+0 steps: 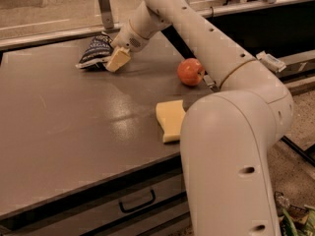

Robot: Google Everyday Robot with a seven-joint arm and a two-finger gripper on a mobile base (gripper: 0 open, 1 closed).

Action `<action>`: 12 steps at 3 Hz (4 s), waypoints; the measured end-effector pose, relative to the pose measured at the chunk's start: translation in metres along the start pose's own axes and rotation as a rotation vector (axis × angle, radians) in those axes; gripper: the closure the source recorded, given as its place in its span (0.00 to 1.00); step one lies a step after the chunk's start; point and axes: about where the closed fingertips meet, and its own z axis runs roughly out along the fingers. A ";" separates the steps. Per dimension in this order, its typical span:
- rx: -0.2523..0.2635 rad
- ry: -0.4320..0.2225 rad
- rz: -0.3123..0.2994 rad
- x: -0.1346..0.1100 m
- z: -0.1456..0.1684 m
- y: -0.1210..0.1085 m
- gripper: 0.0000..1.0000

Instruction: Move blue chip bag near sponge

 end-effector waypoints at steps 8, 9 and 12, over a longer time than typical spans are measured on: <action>-0.049 0.035 -0.099 0.005 -0.061 0.066 1.00; -0.084 0.051 -0.135 -0.004 -0.088 0.098 1.00; -0.234 0.082 -0.226 0.019 -0.136 0.191 0.59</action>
Offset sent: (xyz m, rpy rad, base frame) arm -0.0337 -0.0598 0.0745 -0.0013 -0.1225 0.0766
